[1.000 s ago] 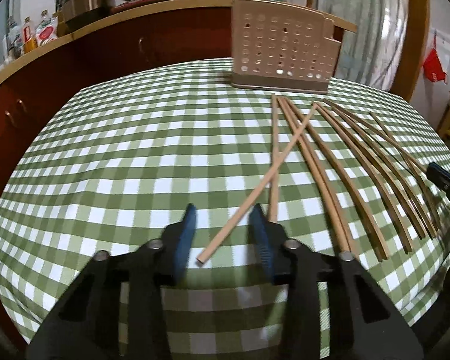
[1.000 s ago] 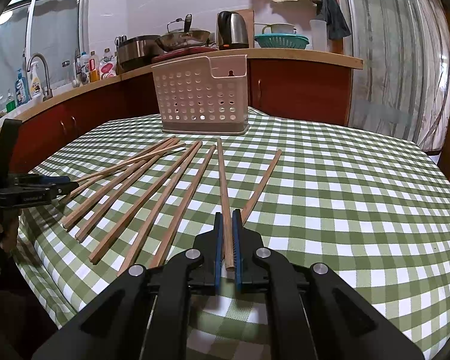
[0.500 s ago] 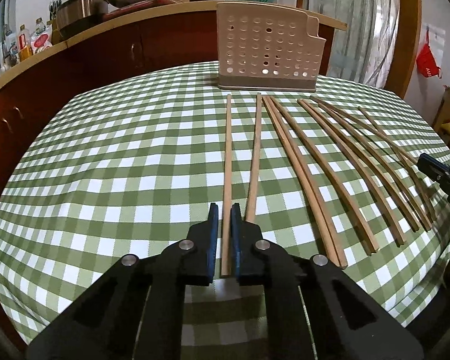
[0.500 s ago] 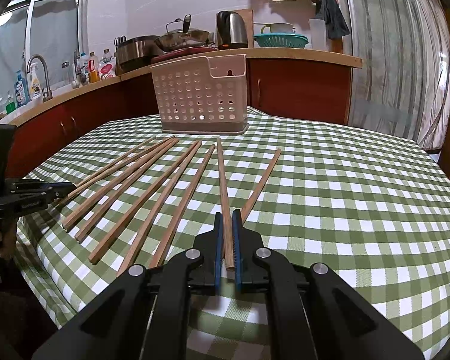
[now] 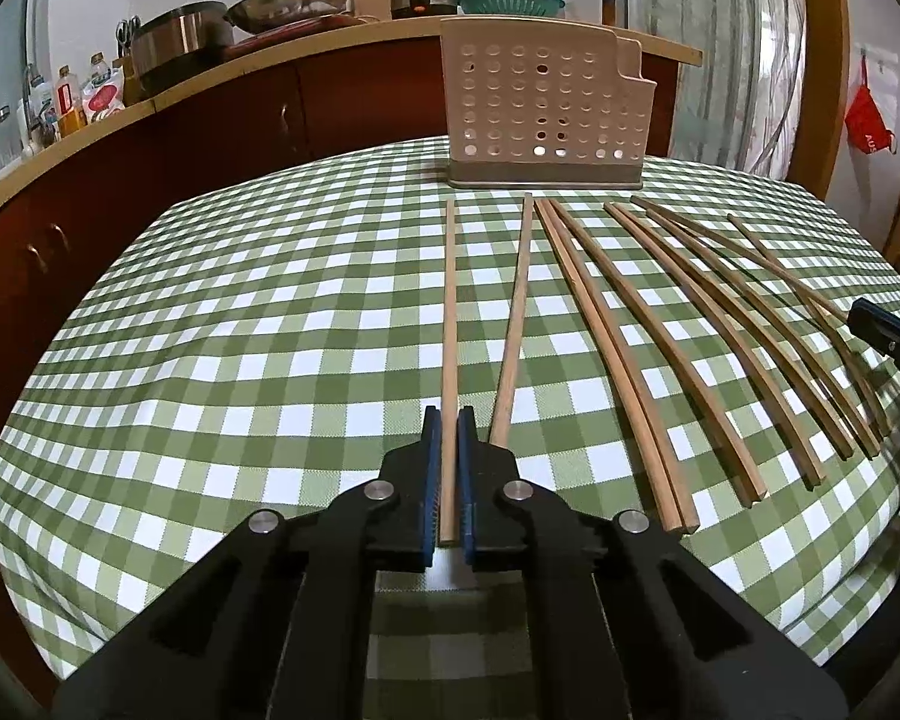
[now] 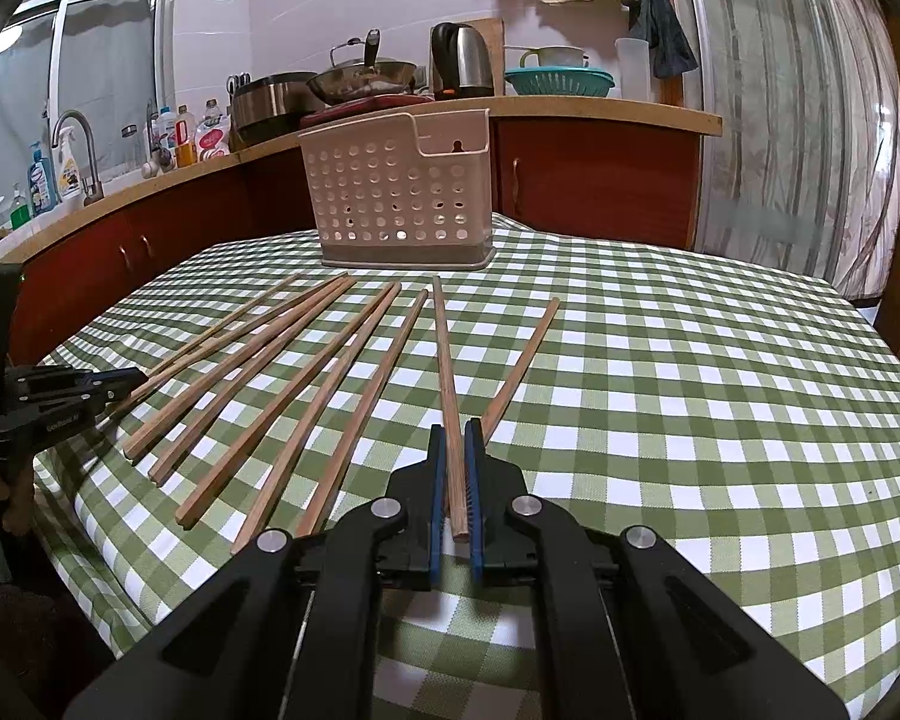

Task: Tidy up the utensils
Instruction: 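Lift both held chopsticks and carry them above the beige basket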

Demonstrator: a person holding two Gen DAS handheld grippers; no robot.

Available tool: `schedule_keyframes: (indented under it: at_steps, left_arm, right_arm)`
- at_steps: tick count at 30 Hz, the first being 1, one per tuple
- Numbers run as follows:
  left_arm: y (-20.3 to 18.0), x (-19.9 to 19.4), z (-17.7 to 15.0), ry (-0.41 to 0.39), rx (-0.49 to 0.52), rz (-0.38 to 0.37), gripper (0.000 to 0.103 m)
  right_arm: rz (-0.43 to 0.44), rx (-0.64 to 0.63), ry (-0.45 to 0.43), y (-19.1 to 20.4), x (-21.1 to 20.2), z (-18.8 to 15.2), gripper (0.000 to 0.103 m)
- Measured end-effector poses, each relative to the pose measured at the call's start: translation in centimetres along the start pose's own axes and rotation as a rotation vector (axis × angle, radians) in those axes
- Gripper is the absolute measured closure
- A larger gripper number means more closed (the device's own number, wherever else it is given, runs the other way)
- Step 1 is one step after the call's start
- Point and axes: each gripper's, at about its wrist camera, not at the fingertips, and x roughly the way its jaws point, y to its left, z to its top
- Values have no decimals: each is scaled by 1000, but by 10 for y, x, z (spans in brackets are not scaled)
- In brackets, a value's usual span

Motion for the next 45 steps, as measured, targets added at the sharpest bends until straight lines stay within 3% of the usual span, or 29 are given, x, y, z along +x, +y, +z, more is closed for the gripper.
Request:
schedule_keyframes:
  at_steps: [12, 29, 45]
  left_arm:
    - [3, -26, 11, -93, -9, 8, 97]
    - [9, -75, 40, -227, -41, 43, 97]
    - [17, -105, 67, -303, -58, 47, 97]
  right_arm:
    - [-12, -5, -42, 3, -11, 9, 96]
    - [-25, -25, -143, 20, -49, 47, 97]
    - [-33, -44, -222, 29, -69, 78, 97]
